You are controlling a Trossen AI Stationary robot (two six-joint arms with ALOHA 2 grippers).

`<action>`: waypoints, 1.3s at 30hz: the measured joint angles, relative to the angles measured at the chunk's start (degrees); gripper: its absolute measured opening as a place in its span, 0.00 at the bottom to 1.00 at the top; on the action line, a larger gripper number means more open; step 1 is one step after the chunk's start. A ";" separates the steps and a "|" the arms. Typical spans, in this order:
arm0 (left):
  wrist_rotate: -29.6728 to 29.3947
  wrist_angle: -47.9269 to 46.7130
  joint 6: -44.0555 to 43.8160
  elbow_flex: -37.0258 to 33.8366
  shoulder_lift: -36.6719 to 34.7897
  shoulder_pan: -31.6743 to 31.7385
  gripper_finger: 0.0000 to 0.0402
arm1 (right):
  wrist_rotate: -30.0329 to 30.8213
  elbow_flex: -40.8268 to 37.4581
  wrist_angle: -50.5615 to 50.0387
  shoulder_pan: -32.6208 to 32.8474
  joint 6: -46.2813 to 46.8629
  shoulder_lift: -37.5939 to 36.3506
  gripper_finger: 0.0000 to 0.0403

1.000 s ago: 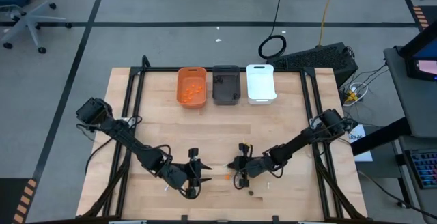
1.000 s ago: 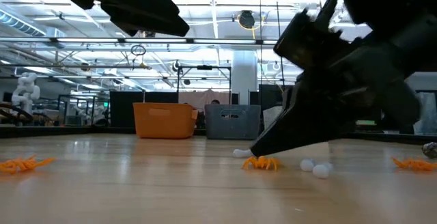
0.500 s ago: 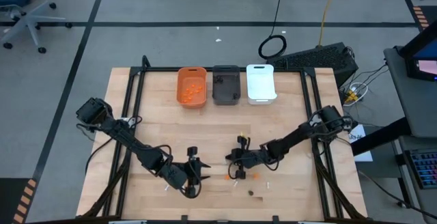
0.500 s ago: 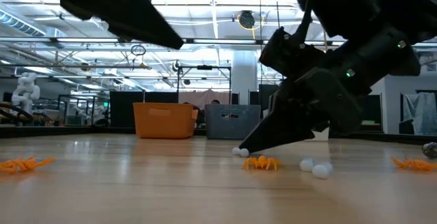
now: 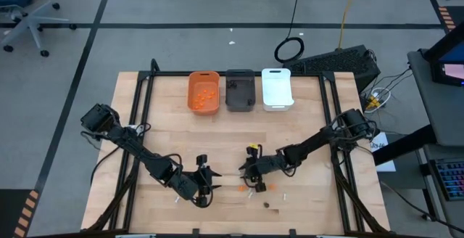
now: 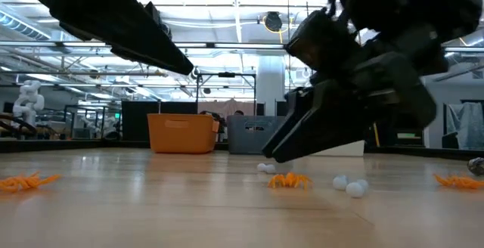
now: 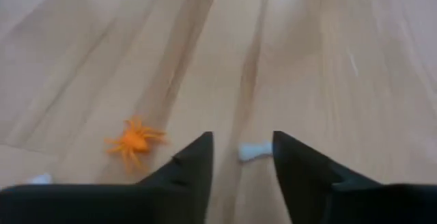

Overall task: Sort Halloween decoration
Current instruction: Put the white bone toy into the white bin

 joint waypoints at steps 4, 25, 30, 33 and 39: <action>-0.02 1.30 -0.03 0.00 0.00 0.00 0.41 | -4.97 0.00 2.74 -2.65 -3.01 0.31 0.46; -0.37 0.95 3.13 0.02 0.00 0.00 0.41 | -12.49 -2.48 16.62 -5.35 -3.73 9.03 0.43; -0.50 0.81 3.17 0.02 0.00 0.00 0.41 | -10.48 -2.64 19.25 -5.25 -1.65 9.19 0.43; -0.66 0.79 3.03 0.02 0.00 -0.11 0.41 | -7.06 -2.16 20.20 -5.07 0.18 9.27 0.43; -2.30 -1.13 2.59 0.02 0.00 -0.35 0.41 | 1.60 0.40 20.60 -4.89 -0.38 9.31 0.43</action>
